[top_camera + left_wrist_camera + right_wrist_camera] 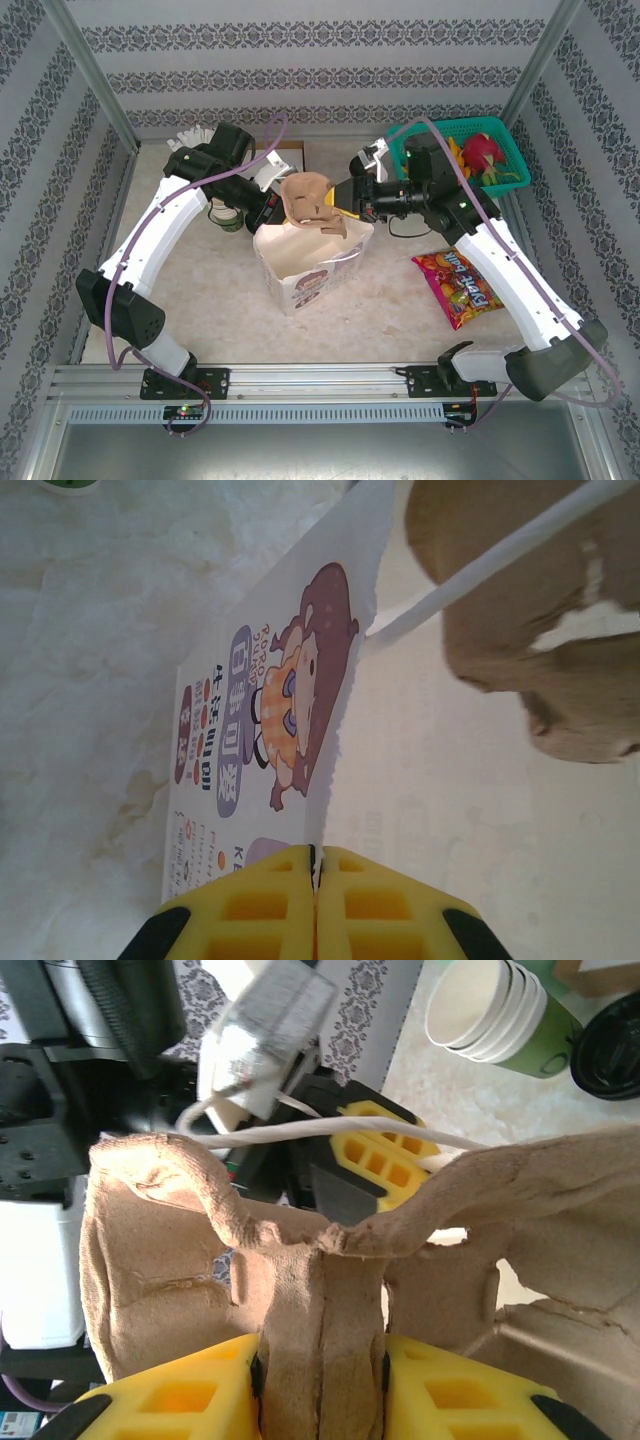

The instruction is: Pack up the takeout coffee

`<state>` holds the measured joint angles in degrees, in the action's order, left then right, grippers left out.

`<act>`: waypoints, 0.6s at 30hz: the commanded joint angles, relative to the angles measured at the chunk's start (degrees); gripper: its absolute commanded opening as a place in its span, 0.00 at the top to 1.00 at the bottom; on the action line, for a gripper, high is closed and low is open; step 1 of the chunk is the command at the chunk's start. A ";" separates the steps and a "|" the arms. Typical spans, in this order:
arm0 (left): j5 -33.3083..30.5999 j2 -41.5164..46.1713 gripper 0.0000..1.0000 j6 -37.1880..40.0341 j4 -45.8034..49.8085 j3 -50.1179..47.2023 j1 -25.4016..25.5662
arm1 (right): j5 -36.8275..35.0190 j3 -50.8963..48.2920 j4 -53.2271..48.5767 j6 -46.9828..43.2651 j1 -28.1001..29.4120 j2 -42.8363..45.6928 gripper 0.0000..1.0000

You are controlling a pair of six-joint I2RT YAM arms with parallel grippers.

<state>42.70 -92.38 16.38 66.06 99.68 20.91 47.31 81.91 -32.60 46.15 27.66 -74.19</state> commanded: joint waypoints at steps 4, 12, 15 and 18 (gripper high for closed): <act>1.70 -0.18 1.00 1.59 1.17 1.57 0.21 | -6.96 -0.64 -7.14 -5.19 1.71 -0.71 0.67; 2.30 -0.64 1.00 0.90 0.92 1.83 0.20 | -21.18 1.32 -15.61 -13.07 6.99 -3.38 0.66; 1.66 -0.52 1.00 0.26 0.66 2.14 0.13 | -26.91 1.95 -17.50 -14.46 8.97 -4.04 0.66; 0.80 -0.43 1.00 -1.04 0.17 2.45 0.10 | -31.93 3.67 -20.93 -16.69 10.98 -5.25 0.67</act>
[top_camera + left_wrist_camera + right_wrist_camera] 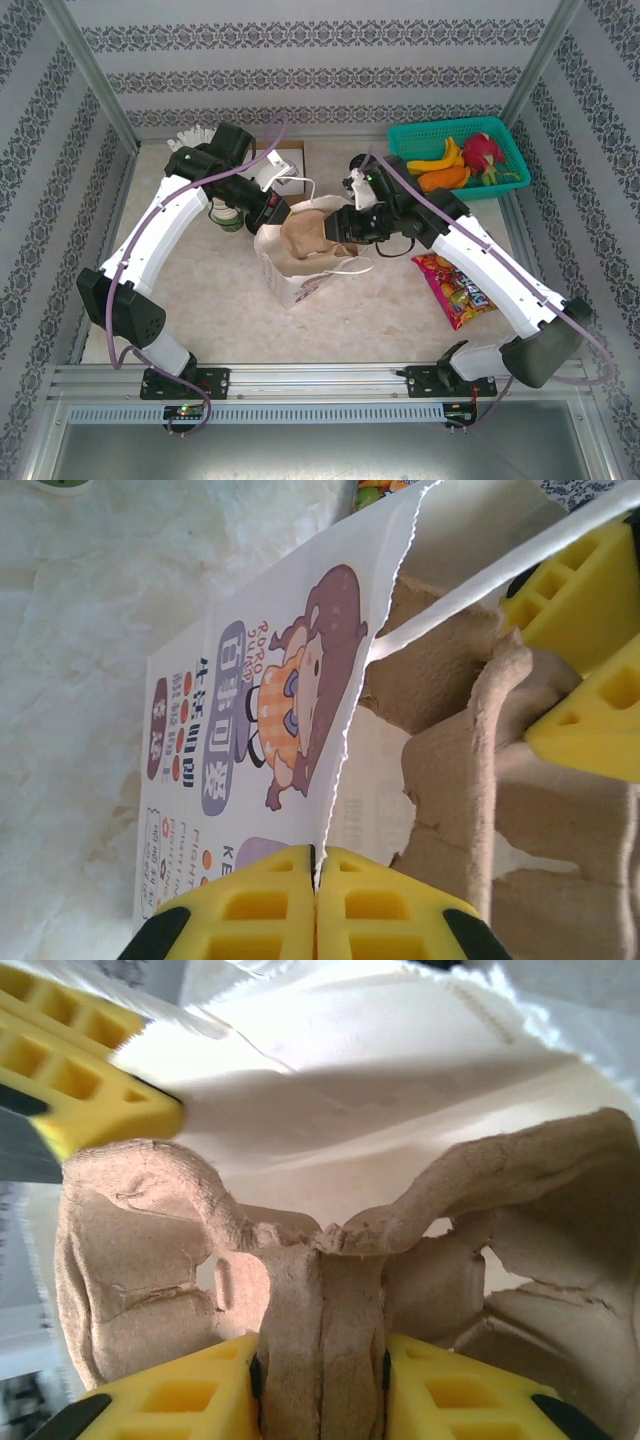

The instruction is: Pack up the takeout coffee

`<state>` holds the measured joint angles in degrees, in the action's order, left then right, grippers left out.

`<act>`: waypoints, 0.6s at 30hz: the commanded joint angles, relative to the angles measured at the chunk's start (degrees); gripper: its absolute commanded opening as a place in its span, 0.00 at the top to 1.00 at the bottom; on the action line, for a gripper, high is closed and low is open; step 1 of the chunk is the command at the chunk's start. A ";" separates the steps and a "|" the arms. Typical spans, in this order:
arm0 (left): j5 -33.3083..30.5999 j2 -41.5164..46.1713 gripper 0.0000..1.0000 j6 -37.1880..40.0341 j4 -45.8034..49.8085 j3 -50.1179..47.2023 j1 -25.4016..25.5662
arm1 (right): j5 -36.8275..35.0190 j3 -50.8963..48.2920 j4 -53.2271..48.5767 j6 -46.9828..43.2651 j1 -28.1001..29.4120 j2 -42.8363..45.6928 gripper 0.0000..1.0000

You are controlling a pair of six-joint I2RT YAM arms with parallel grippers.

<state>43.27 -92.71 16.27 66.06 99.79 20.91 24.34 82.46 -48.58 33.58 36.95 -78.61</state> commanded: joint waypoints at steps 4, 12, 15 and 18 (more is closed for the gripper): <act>0.20 -0.02 1.00 -3.72 -1.58 2.77 0.17 | -12.80 3.94 -6.88 -5.87 3.82 -1.95 0.67; 0.81 -0.19 1.00 -8.12 -4.77 1.92 0.12 | -11.89 6.40 -11.06 -10.45 5.55 -6.20 0.67; 0.80 -0.04 1.00 -9.35 -5.78 1.57 0.03 | -11.32 6.65 -12.33 -11.72 5.67 -7.53 0.67; 0.85 0.14 1.00 -10.52 -7.01 1.21 0.04 | -11.41 7.44 -14.08 -13.30 5.91 -9.28 0.67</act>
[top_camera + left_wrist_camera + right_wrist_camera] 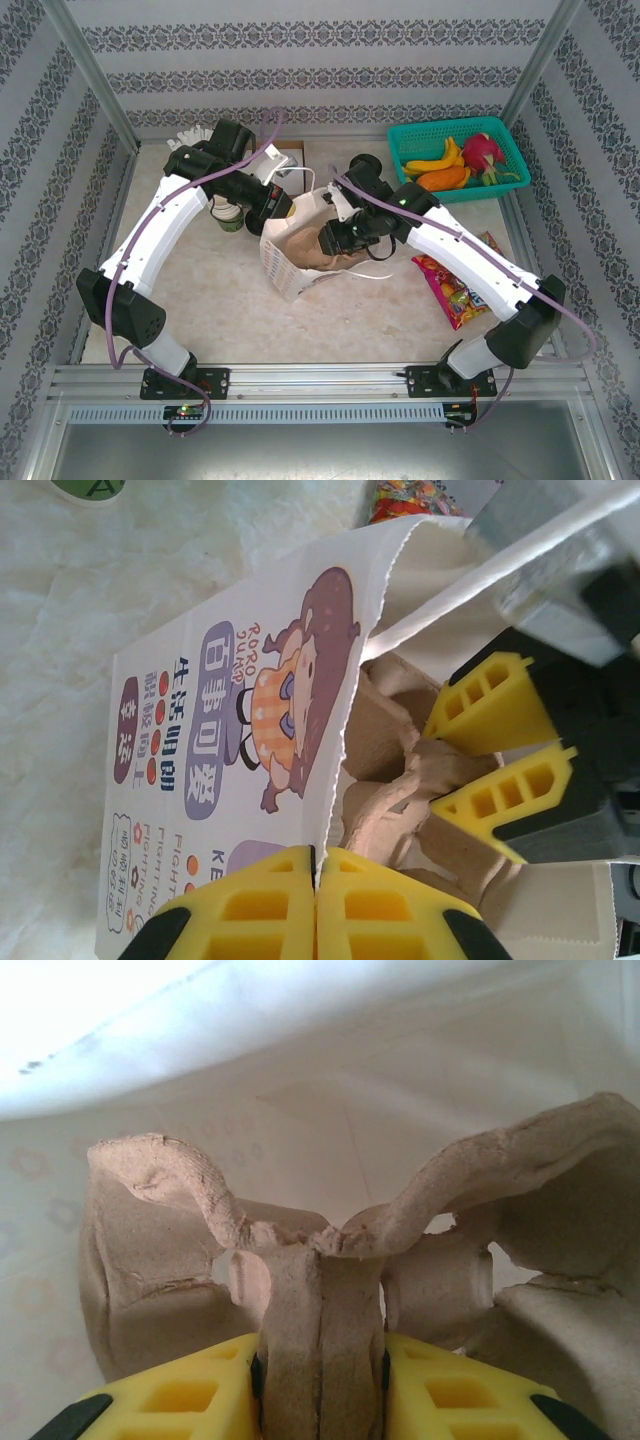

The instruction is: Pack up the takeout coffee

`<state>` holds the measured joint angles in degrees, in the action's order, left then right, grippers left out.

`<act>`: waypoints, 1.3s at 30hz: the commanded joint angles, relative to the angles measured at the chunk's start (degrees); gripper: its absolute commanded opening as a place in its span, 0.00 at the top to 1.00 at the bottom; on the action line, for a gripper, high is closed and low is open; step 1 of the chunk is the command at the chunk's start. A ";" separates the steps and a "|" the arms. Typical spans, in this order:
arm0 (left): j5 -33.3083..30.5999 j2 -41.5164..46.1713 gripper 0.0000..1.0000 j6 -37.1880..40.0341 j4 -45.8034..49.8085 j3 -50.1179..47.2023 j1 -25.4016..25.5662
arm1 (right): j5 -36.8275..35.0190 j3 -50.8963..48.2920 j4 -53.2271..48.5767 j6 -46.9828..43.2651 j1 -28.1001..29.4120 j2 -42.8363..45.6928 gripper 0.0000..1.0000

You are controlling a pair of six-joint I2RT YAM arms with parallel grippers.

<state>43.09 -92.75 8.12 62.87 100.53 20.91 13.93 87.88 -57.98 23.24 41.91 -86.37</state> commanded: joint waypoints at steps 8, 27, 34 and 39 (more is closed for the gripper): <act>4.65 1.20 0.98 -2.76 -6.98 -1.09 0.01 | -0.95 3.33 -5.21 -3.48 1.49 -4.97 0.67; 7.55 15.20 0.30 1.71 -8.37 -9.69 0.02 | -2.94 2.06 -4.18 2.09 2.08 -6.80 0.68; 2.00 28.71 0.00 -1.16 -15.07 -19.52 0.85 | -3.32 3.03 -4.50 2.76 2.04 -7.56 0.68; -1.02 36.86 0.00 -0.61 -27.82 -27.41 10.07 | -3.72 3.17 -3.99 3.73 2.05 -7.65 0.68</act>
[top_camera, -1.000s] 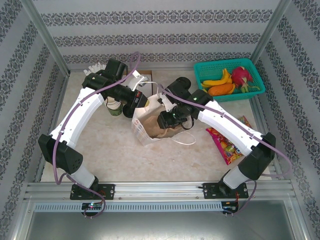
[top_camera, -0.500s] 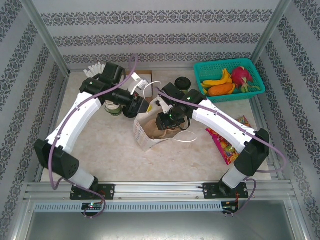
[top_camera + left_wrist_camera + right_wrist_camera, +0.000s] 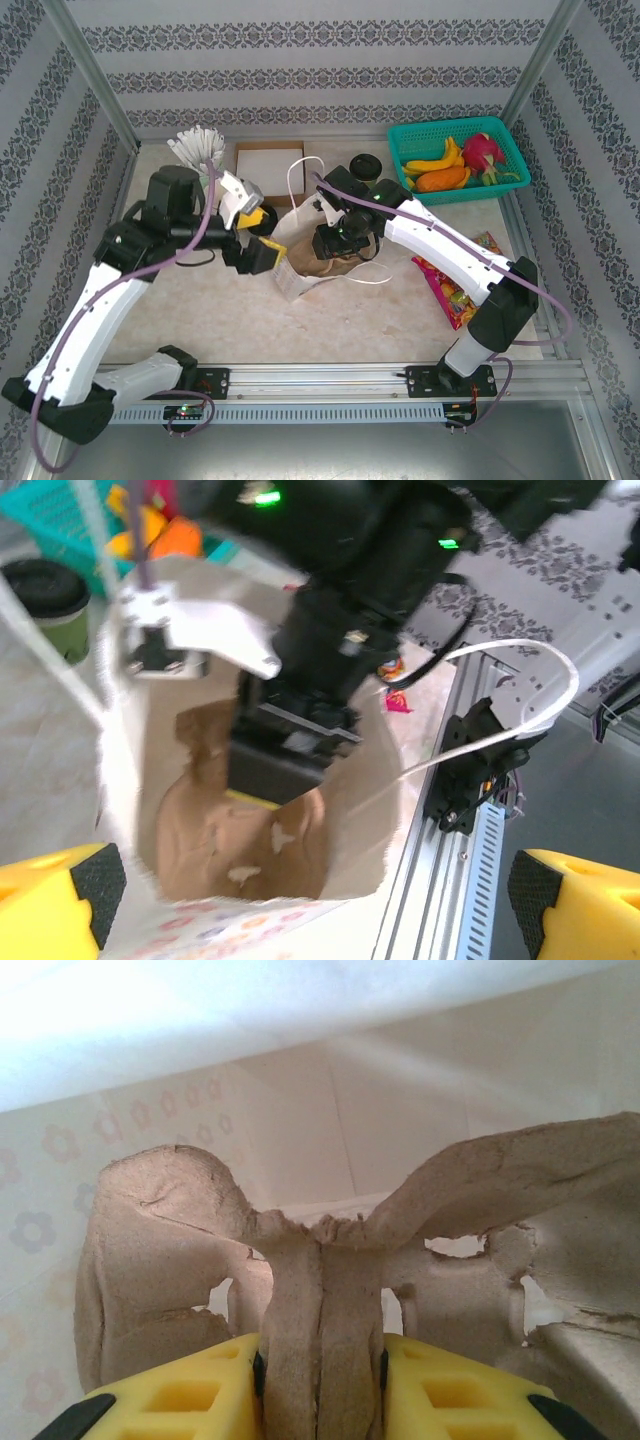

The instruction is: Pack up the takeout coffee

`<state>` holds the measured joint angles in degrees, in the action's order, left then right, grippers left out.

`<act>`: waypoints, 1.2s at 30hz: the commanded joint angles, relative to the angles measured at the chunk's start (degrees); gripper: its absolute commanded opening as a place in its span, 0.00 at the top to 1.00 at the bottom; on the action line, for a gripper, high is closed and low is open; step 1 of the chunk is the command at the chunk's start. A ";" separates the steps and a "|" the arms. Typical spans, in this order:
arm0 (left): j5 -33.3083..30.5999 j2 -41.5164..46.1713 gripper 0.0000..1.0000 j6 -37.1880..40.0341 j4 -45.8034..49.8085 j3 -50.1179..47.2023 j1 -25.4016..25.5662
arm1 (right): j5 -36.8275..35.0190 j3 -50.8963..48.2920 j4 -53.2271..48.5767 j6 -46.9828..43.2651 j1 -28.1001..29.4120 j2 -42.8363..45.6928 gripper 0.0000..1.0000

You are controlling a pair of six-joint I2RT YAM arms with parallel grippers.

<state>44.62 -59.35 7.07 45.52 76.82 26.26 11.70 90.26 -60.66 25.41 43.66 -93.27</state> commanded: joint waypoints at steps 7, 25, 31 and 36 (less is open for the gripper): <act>-12.64 3.66 0.00 13.39 -18.97 -8.36 20.86 | -2.04 0.63 -0.46 2.52 0.60 -0.60 0.68; -29.30 -7.16 0.19 27.35 -31.15 -9.56 35.96 | -3.62 0.44 -0.69 4.03 1.33 -0.07 0.68; -27.85 -8.15 0.41 25.53 -30.25 -9.12 35.97 | -3.88 0.51 -0.55 4.12 1.52 -0.50 0.68; -28.09 -8.59 0.55 25.02 -30.14 -9.03 35.96 | -3.96 0.45 -0.51 4.34 1.61 -0.68 0.68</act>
<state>15.99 -67.68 32.53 17.15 66.54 61.45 9.17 90.26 -60.64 28.64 44.51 -93.30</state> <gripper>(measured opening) 0.483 0.324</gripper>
